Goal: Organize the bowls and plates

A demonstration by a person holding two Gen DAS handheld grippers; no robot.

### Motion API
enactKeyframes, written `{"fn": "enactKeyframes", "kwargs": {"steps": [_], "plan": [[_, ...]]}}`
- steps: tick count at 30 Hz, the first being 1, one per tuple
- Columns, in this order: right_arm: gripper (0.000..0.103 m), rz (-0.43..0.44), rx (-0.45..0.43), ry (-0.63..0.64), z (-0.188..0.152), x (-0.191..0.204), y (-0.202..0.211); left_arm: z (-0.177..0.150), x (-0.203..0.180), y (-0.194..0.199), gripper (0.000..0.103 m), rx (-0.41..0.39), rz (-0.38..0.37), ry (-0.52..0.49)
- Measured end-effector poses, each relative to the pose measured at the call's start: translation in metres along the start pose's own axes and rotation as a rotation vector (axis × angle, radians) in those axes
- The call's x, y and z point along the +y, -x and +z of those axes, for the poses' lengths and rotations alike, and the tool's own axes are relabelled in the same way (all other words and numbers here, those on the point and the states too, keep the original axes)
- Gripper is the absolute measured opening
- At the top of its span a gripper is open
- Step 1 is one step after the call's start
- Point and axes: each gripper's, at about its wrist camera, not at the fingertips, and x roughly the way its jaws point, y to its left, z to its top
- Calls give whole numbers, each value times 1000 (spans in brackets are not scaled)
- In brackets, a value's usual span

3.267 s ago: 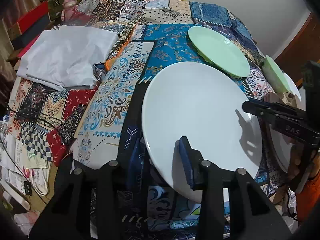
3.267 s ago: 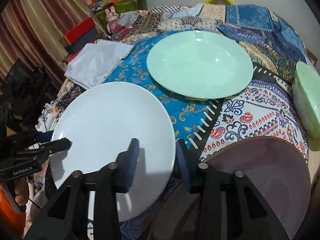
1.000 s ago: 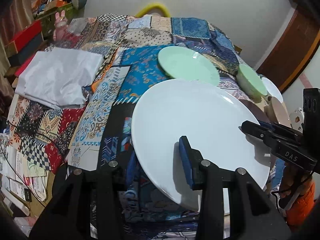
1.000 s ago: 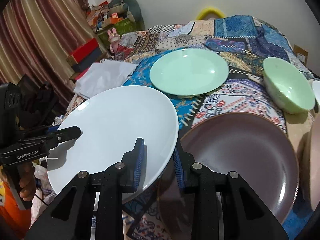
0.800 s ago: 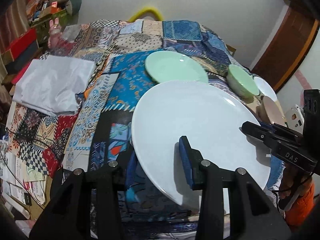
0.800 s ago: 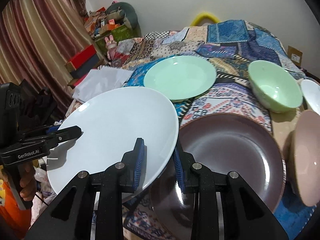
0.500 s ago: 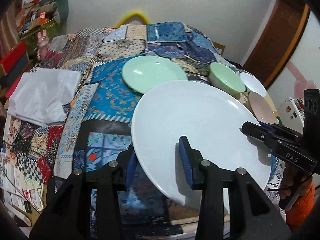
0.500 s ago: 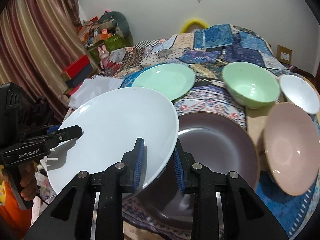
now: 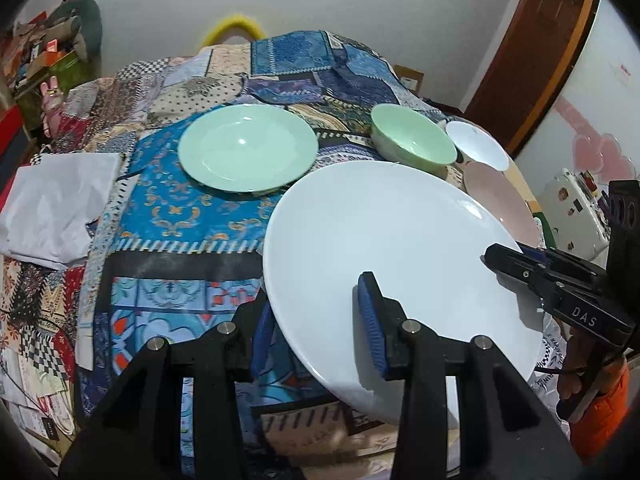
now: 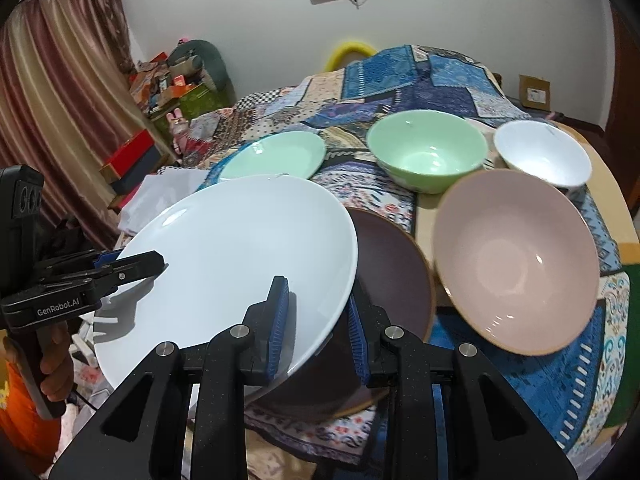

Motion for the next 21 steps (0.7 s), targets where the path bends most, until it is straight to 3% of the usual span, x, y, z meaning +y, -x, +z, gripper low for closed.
{"fn": "enactKeyframes", "kwargs": {"steps": [21], "plan": [[26, -32, 56, -75, -18, -36, -11, 3, -11, -56, 40, 86, -27, -13]]}}
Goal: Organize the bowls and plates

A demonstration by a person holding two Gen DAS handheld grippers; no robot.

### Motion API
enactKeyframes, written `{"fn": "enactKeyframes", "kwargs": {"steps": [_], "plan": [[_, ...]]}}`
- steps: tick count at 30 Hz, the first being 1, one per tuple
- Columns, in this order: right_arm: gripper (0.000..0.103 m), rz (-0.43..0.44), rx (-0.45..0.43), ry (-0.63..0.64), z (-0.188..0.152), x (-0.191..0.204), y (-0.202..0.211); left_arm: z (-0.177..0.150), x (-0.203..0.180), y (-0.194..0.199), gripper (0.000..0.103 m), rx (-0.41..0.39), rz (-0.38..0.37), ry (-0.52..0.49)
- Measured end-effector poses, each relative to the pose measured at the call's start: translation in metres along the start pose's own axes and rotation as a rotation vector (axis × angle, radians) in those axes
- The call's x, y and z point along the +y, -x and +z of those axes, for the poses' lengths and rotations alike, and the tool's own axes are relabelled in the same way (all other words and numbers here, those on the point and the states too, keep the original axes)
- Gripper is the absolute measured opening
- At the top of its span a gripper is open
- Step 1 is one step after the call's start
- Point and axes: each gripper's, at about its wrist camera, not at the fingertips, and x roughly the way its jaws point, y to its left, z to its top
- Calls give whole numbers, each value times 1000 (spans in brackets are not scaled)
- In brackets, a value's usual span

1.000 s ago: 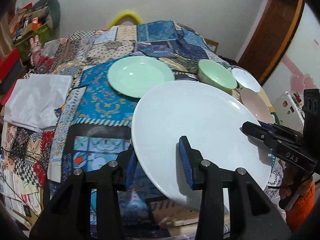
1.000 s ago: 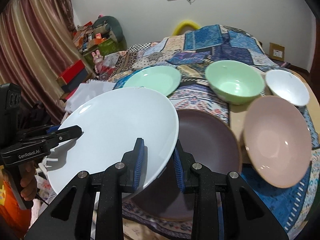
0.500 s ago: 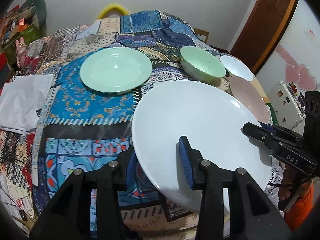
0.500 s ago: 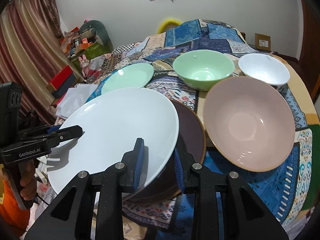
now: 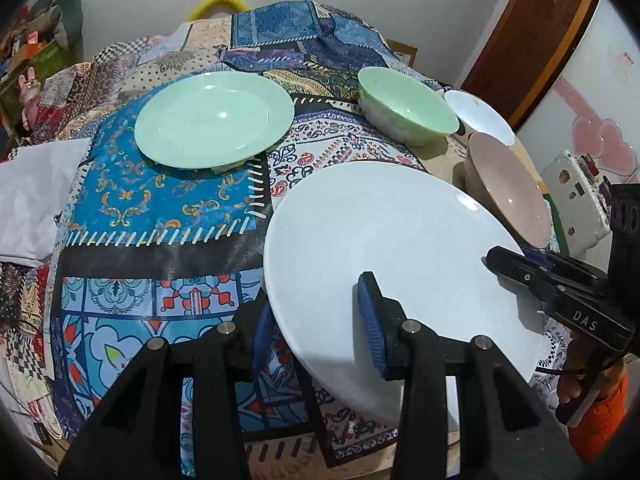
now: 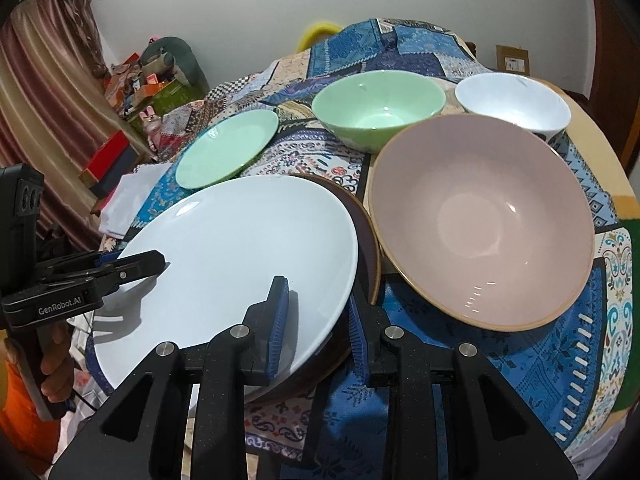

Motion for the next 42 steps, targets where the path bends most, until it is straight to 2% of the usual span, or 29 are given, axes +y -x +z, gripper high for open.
{"fn": "enactKeyframes", "kwargs": {"steps": [15, 22, 42], "plan": [[26, -3, 19, 2, 1, -3, -6, 3, 4, -15, 40, 16, 7, 16], [26, 1, 27, -9, 1, -5, -10, 3, 9, -26, 41, 56, 5, 34], [28, 1, 16, -10, 1, -5, -6, 0, 2, -29, 40, 67, 37, -13]]}}
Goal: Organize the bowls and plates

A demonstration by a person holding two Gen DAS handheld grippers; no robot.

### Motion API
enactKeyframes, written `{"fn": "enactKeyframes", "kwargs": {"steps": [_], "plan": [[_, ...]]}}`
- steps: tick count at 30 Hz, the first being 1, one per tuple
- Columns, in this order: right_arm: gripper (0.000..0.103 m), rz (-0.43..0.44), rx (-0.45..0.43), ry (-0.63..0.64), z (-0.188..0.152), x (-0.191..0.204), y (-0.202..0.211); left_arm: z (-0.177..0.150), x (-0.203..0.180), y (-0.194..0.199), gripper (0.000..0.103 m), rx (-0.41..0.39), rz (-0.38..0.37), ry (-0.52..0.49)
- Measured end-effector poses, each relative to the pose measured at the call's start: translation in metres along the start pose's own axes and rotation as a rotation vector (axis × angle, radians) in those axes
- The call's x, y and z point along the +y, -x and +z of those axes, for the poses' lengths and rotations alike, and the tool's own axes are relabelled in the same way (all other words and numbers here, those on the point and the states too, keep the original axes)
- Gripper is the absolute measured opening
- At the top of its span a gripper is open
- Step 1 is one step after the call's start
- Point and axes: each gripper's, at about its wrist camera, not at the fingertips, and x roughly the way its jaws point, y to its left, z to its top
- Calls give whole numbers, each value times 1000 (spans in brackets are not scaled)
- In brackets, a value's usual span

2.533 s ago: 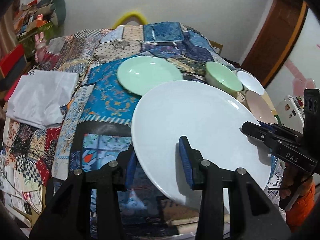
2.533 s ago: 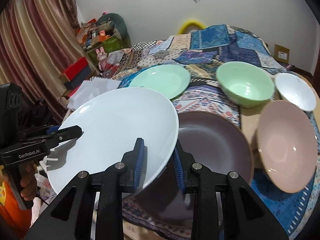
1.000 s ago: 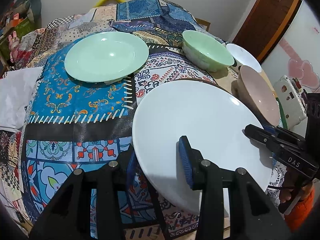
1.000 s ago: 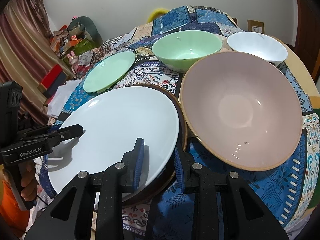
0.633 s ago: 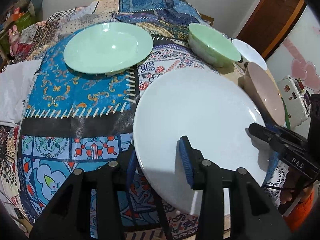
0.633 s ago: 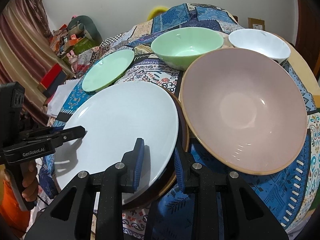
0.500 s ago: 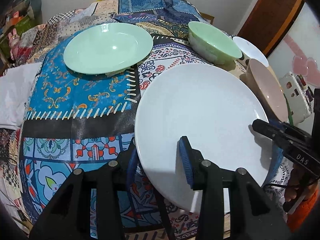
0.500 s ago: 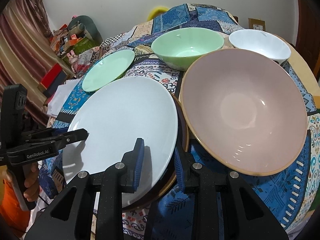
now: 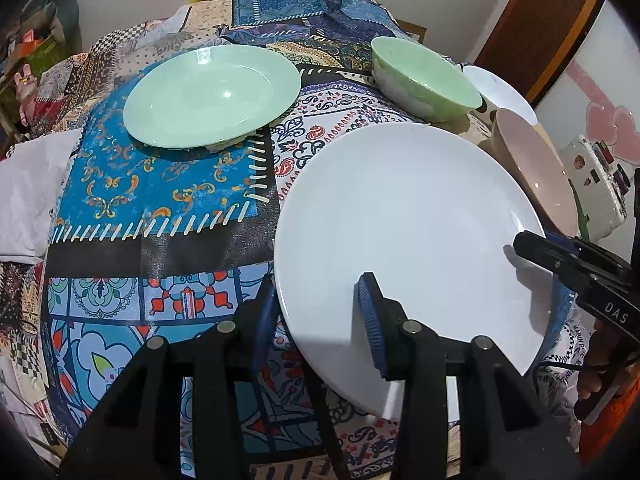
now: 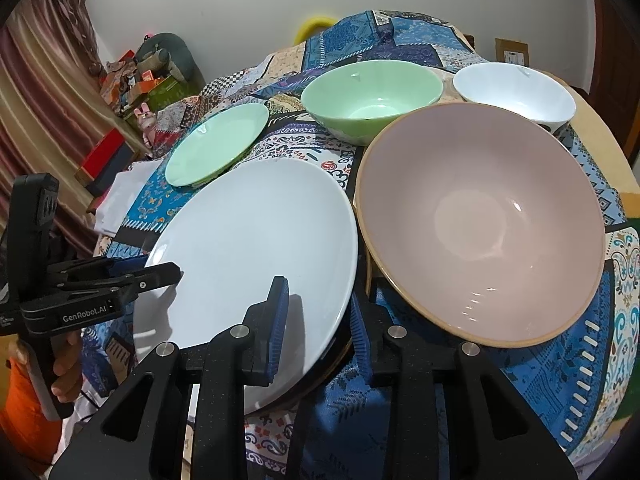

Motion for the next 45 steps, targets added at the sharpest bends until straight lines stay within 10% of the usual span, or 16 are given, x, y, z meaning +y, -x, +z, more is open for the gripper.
{"fn": "enactKeyframes", "kwargs": {"steps": [26, 37, 45], "plan": [[29, 1, -105, 88, 27, 27, 30, 8, 5, 70, 42, -176, 60, 9], [58, 2, -179, 213, 62, 68, 23, 32, 37, 105, 65, -291, 141, 56], [60, 22, -161, 225, 91, 80, -2, 53, 65, 104, 85, -328, 201, 72]]}}
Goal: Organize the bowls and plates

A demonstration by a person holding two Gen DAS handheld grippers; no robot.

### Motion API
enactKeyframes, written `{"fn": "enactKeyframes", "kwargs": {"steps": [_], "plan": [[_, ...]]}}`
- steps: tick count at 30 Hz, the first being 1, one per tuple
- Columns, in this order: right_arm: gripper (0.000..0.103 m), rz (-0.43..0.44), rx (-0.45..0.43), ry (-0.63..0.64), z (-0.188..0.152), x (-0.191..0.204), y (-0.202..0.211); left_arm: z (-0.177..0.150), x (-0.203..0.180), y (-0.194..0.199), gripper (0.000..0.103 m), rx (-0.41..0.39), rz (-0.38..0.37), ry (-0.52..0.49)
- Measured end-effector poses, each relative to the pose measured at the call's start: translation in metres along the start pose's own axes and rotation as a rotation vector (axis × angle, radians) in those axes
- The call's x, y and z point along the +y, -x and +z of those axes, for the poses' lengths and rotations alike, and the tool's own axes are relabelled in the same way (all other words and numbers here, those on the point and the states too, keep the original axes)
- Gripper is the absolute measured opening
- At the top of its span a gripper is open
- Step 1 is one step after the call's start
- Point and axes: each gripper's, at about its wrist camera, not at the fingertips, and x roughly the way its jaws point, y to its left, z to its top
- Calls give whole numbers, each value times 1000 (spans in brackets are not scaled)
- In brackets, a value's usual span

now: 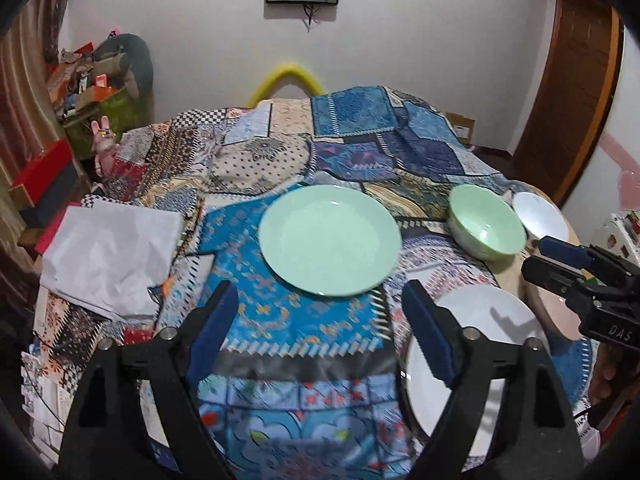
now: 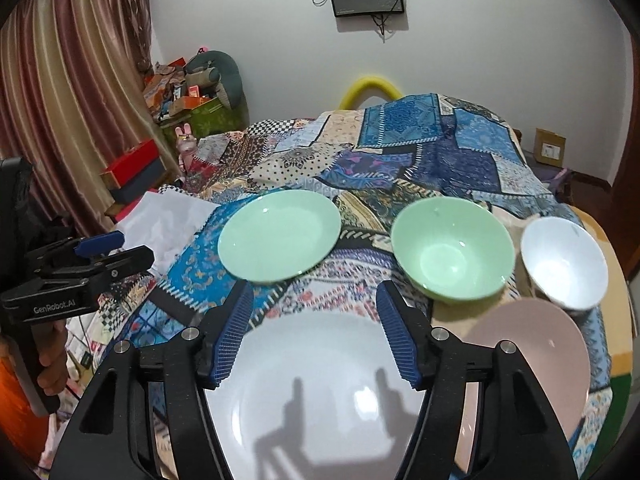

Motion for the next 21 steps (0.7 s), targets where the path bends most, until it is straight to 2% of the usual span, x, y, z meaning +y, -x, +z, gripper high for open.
{"fn": "enactKeyframes", "kwargs": {"steps": [2, 5, 11, 21], "plan": [[60, 4, 4, 3, 6, 3, -6, 6, 5, -7, 86, 3, 6, -2], [61, 5, 11, 7, 13, 4, -16, 16, 16, -22, 94, -1, 28, 12], [64, -4, 37, 2, 22, 0, -44, 28, 39, -59, 94, 36, 42, 52], [64, -12, 129, 2, 26, -2, -98, 30, 68, -127, 94, 137, 15, 83]]}}
